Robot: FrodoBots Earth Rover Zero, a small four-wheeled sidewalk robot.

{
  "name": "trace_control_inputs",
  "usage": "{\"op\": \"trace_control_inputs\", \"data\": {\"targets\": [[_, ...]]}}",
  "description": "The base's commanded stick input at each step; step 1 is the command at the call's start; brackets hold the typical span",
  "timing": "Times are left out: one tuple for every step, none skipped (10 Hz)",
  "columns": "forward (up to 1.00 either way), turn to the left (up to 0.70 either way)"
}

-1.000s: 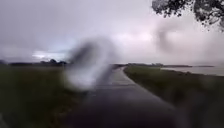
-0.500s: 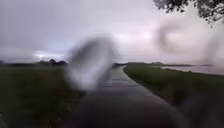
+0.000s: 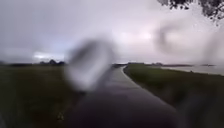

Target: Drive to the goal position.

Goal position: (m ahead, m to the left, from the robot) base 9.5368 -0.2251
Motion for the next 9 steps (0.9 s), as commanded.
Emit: {"op": "trace_control_inputs", "data": {"targets": [[0.70,0.00],[0.70,0.00],[0.70,0.00],[0.70,0.00],[0.70,0.00],[0.70,0.00],[0.70,0.00],[0.70,0.00],[0.70,0.00]]}}
